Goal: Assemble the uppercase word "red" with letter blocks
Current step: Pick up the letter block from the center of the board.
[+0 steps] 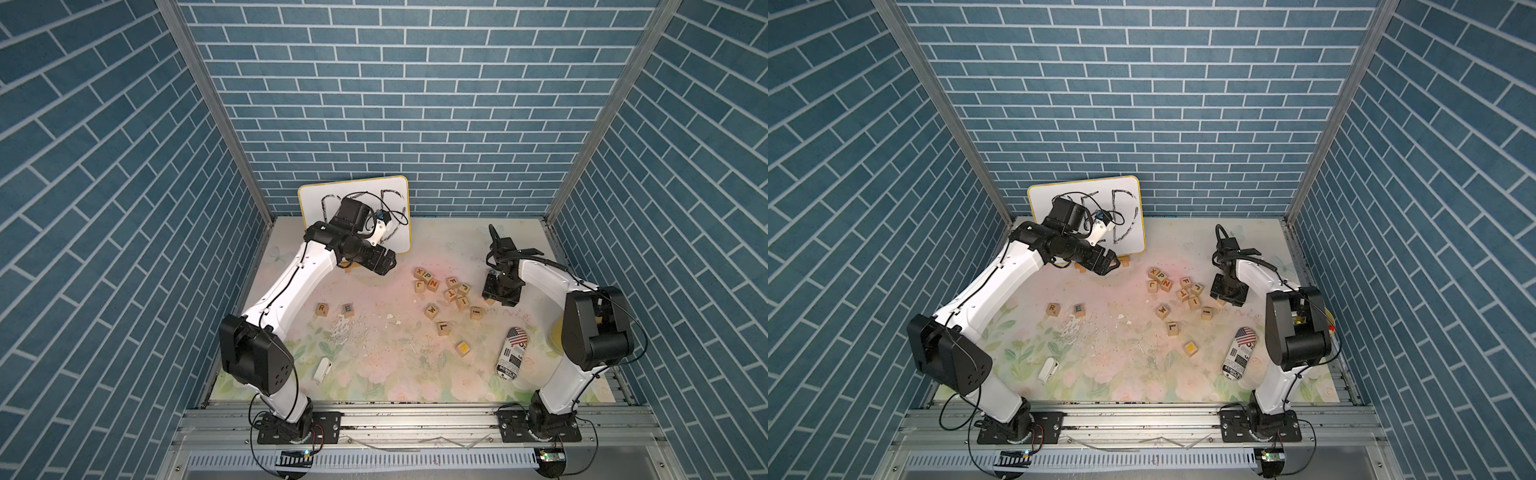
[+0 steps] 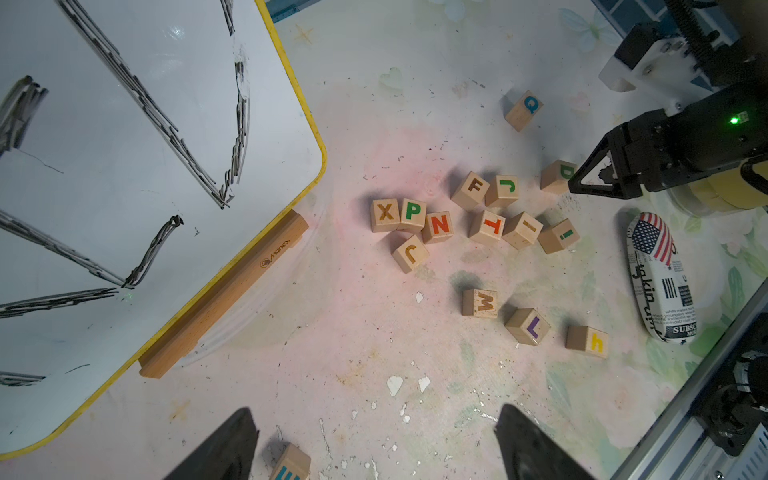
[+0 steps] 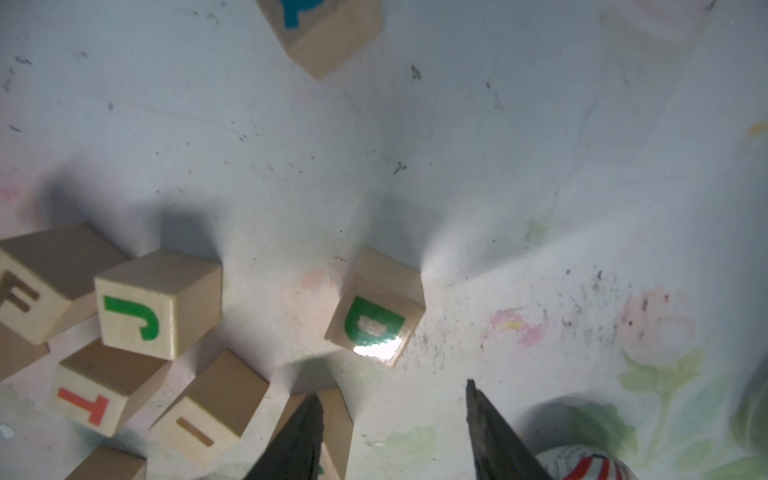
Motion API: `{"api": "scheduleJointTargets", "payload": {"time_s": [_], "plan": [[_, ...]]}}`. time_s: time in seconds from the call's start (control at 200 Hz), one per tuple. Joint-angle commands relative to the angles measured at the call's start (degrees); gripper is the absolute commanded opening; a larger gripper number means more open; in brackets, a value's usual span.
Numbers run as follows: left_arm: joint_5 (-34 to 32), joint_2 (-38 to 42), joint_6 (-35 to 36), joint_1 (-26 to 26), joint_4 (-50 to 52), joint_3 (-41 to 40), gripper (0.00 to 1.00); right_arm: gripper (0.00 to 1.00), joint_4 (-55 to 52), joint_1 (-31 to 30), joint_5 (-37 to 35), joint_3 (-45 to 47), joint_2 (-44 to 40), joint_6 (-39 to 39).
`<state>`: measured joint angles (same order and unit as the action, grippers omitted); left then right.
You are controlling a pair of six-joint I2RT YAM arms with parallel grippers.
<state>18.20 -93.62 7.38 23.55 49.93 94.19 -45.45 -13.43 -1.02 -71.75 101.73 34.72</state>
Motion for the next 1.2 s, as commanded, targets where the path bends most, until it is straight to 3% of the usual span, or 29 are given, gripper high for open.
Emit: {"api": "scheduleJointTargets", "payload": {"time_s": [0.0, 0.645, 0.82, 1.19], "plan": [[-0.2, 2.0, 0.8, -0.1, -0.8, -0.7, 0.92, 0.56, 1.5, 0.6, 0.8, -1.8, 2.2, 2.3], [0.2, 2.3, 0.4, -0.1, -2.2, -2.1, 0.92, 0.41, 0.8, 0.9, 1.4, -5.8, 9.3, 0.9], [-0.3, 2.5, 0.6, -0.1, -2.2, -2.1, 0.92, 0.4, 0.7, 0.8, 1.4, -5.2, 9.0, 0.2], [-0.5, 2.5, 0.9, -0.1, -1.5, -1.5, 0.92, 0.29, -0.1, -0.5, -0.6, -4.0, 9.1, -1.5]]}}
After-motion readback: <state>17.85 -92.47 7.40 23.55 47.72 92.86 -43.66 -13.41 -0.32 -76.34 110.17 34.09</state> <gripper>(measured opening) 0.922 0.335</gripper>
